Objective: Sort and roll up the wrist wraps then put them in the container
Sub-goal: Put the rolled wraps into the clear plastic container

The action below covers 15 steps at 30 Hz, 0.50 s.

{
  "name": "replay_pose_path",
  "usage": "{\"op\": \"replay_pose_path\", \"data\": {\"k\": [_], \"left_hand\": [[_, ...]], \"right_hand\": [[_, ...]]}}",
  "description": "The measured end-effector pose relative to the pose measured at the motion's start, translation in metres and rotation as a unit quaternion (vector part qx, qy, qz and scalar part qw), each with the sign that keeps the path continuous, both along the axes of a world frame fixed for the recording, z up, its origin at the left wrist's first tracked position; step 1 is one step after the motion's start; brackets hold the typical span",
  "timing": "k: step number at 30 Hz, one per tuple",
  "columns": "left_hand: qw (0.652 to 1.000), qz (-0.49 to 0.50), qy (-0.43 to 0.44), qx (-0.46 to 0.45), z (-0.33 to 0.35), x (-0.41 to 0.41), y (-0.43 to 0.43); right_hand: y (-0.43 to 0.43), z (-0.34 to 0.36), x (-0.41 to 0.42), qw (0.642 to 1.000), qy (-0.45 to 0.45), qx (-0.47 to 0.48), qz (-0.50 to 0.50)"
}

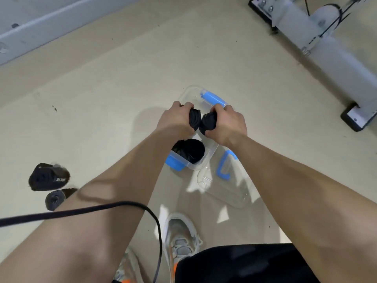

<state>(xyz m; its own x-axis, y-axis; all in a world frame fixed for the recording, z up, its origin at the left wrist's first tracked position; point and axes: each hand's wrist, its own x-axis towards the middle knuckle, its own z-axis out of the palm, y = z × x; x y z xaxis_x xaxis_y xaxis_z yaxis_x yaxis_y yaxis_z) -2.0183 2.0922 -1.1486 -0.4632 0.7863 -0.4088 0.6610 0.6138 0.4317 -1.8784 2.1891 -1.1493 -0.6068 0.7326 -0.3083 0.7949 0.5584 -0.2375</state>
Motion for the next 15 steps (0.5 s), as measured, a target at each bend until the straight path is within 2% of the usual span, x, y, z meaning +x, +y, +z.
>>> {"op": "replay_pose_path", "data": {"k": [4,8,11,15], "left_hand": [[0.998,-0.01,0.068,0.001,-0.018,0.009,0.009],[0.989,-0.063,0.127,0.038,-0.033,0.007,0.005],[0.987,-0.075,0.132,0.059,-0.04,0.006,0.003],[0.976,-0.102,0.192,0.016,-0.04,0.016,0.009]], "right_hand": [[0.004,-0.017,-0.004,0.999,-0.02,0.023,0.022],[0.003,-0.022,-0.002,0.996,-0.053,0.052,0.05],[-0.001,-0.022,-0.001,0.99,-0.088,0.08,0.078],[-0.004,-0.024,0.001,0.988,-0.114,0.062,0.084]]}}
